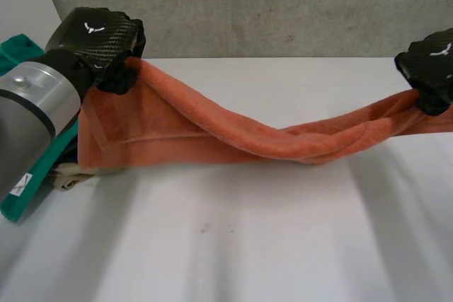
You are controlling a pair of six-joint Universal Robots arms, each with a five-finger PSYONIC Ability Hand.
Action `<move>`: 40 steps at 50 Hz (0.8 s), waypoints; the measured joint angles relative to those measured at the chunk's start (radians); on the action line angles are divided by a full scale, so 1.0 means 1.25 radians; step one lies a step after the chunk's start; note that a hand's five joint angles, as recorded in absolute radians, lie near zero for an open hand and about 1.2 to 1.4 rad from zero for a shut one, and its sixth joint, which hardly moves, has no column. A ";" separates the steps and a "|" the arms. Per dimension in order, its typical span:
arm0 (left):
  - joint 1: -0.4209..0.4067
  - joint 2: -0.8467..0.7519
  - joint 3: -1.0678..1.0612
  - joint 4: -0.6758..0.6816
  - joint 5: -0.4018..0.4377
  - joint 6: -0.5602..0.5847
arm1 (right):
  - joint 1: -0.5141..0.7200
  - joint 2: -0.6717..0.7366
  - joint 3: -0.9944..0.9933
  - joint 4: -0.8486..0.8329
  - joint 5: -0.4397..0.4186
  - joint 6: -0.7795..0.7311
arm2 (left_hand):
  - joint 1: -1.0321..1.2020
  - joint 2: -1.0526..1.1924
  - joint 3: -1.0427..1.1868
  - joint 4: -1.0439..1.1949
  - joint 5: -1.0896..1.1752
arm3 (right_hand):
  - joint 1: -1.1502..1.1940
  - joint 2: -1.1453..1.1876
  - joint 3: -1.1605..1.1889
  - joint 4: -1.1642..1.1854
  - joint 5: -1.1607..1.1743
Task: Fold the laundry.
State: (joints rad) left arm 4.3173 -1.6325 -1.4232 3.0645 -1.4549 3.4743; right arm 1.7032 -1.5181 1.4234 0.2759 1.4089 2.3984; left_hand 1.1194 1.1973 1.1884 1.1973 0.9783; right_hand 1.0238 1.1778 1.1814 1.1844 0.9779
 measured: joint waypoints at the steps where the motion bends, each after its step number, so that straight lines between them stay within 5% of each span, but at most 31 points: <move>1: -0.001 0.001 0.001 -0.006 0.000 -0.005 | -0.001 -0.001 -0.007 0.010 -0.001 0.000 | 0.000 0.000 0.000 0.000 0.000 | 0.000 0.000 0.000 0.000 0.000; 9: -0.019 -0.104 0.025 -0.053 -0.001 -0.055 | 0.008 0.044 -0.049 0.037 -0.006 0.013 | 0.000 0.000 0.000 0.000 0.000 | 0.001 0.000 0.000 0.000 0.002; 20: -0.014 -0.465 0.209 0.005 -0.038 -0.053 | 0.102 0.336 -0.087 -0.176 0.058 0.021 | 0.000 0.000 0.000 0.000 0.000 | 0.006 0.000 0.000 0.000 0.003; 22: -0.014 -0.499 0.233 0.021 -0.049 -0.051 | 0.116 0.370 -0.092 -0.208 0.076 0.022 | -0.109 -0.098 -0.100 -0.100 -0.096 | -0.122 -0.140 -0.140 -0.141 -0.125; 23: -0.015 -0.512 0.241 0.030 -0.053 -0.050 | 0.121 0.382 -0.093 -0.221 0.083 0.023 | -0.304 -0.288 -0.268 -0.271 -0.265 | -0.250 -0.293 -0.288 -0.273 -0.249; 26: -0.018 -0.524 0.243 0.049 -0.061 -0.044 | 0.132 0.400 -0.092 -0.248 0.099 0.033 | -0.304 -0.288 -0.268 -0.271 -0.265 | -0.449 -0.521 -0.515 -0.517 -0.489; 27: -0.019 -0.520 0.238 0.054 -0.062 -0.042 | 0.135 0.402 -0.091 -0.254 0.103 0.038 | -0.550 -0.567 -0.553 -0.566 -0.538 | -0.521 -0.622 -0.614 -0.617 -0.592; 28: -0.020 -0.511 0.229 0.058 -0.063 -0.039 | 0.136 0.401 -0.089 -0.256 0.105 0.044 | -0.551 -0.595 -0.585 -0.598 -0.568 | -0.546 -0.647 -0.651 -0.656 -0.629; 40: -0.020 -0.273 -0.073 0.076 -0.061 0.112 | 0.045 0.321 -0.123 -0.039 0.079 0.074 | -0.527 -0.587 -0.581 -0.585 -0.545 | -0.605 -0.716 -0.734 -0.719 -0.702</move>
State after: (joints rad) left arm 4.2924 -1.9741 -1.5144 3.1590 -1.5309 3.6138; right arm 1.7592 -1.1172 1.2702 0.2266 1.5083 2.4911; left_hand 0.4603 0.4639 0.4618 0.4659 0.2971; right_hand 0.2671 0.2822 0.2640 0.2860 0.1007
